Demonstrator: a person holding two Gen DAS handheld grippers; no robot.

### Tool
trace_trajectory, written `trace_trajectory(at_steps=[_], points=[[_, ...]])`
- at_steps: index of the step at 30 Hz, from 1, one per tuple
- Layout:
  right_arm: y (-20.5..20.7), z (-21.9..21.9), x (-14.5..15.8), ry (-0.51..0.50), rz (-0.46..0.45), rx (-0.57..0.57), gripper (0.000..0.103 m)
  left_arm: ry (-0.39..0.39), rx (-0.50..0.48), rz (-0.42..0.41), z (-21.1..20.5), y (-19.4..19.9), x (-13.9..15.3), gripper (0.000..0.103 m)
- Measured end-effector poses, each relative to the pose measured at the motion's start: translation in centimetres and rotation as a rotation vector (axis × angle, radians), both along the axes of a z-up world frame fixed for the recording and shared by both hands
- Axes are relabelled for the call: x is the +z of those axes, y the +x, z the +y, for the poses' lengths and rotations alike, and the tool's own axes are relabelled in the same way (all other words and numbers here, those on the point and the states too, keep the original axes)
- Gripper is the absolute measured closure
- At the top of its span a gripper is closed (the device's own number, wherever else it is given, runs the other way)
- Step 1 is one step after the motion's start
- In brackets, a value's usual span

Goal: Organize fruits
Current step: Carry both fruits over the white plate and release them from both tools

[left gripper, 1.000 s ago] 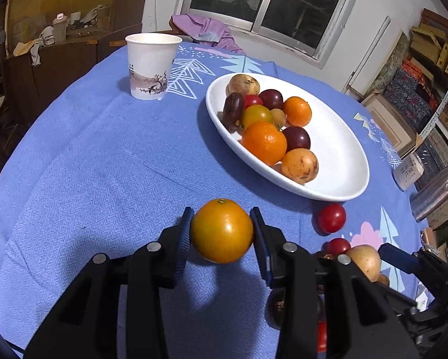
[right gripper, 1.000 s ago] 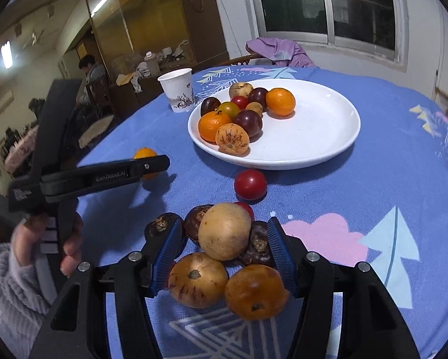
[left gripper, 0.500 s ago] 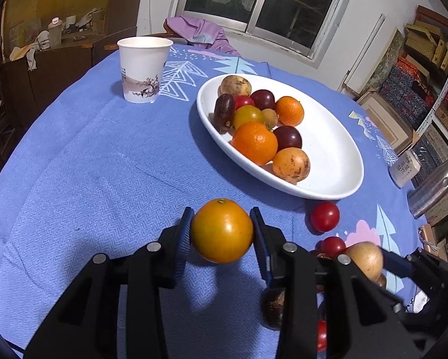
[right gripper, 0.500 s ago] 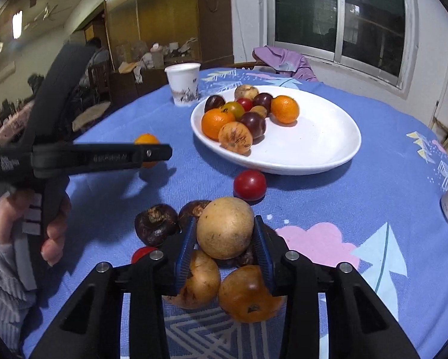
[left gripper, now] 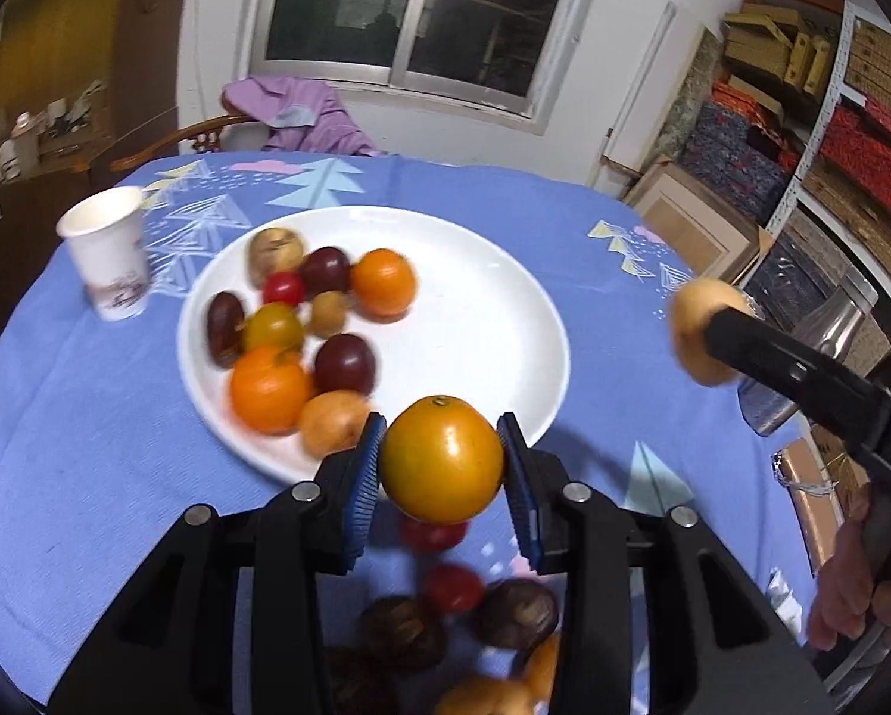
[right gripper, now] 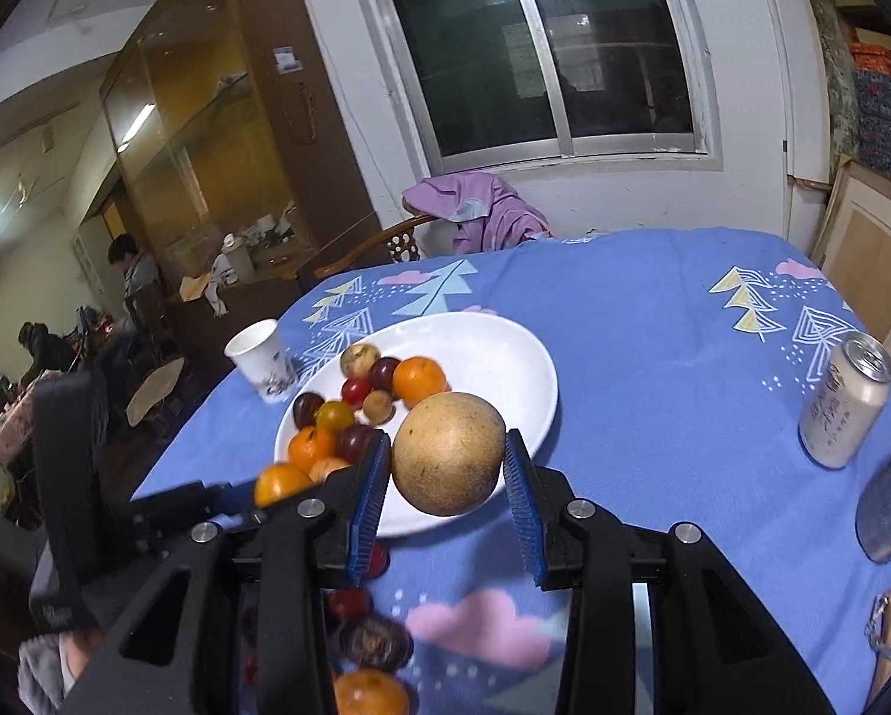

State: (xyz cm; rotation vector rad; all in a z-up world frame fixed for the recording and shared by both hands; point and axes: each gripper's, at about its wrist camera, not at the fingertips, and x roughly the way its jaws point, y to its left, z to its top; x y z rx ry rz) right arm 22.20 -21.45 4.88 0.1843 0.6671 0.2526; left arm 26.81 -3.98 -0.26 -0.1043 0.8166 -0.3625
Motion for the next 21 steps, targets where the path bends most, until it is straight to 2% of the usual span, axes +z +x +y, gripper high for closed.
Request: trace_trajectory(at_steps=[3, 9, 15, 21], points=[[2.7, -0.1, -1.3, 0.028, 0.030, -0.021, 0.064, 0.026, -0.012, -0.002, -1.9, 1.4, -1.1, 0.065], [6.8, 0.3, -4.2, 0.051, 0.093, -0.047, 0.064, 0.053, -0.022, 0.014, -2.6, 3.3, -2.7, 0.065], [7.7, 1.3, -5.0, 0.025, 0.090, -0.026, 0.064, 0.090, -0.016, 0.005, -2.9, 3.9, -3.3, 0.065], [7.5, 0.8, -4.4, 0.032, 0.069, -0.034, 0.064, 0.088, -0.003, 0.008, -2.5, 3.9, -3.6, 0.065]])
